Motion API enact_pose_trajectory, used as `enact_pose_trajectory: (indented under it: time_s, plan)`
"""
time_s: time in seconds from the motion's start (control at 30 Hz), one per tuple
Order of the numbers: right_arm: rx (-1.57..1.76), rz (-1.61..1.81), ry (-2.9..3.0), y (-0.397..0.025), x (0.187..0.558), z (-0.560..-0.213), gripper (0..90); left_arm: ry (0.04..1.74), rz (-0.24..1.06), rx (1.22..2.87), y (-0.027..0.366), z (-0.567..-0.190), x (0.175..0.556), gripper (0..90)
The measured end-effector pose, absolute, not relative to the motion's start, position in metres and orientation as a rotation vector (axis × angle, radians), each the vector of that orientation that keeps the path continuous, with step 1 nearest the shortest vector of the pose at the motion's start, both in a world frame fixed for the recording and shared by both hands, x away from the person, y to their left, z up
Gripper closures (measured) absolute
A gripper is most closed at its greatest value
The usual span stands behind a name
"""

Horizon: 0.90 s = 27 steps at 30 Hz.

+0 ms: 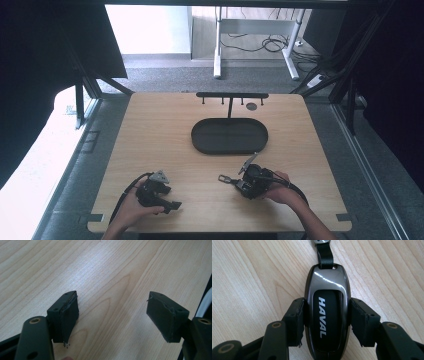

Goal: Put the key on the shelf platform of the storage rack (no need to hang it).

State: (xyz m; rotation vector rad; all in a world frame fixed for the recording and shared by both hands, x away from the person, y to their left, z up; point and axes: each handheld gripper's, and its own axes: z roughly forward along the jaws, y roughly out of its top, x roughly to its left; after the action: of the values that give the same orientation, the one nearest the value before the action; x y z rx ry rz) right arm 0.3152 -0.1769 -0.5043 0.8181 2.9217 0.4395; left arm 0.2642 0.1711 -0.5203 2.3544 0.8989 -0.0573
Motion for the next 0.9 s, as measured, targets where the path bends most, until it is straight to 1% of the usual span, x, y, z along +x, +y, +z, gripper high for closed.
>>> enact_pose_trajectory:
  time_s: [0.3,0.5,0.9]
  plan:
    - [0.857,0.429,2.936,-0.179,0.32,-0.503,49.3,0.905,-0.05,2.349,0.172,-0.518,0.264,26.1]
    - [0.905,0.463,2.94,-0.185,0.324,-0.496,49.4,0.906,-0.049,2.346,0.173,-0.518,0.264,26.1]
    - [0.874,0.562,2.909,-0.189,0.327,-0.46,49.6,0.907,-0.048,2.338,0.173,-0.517,0.263,26.1]
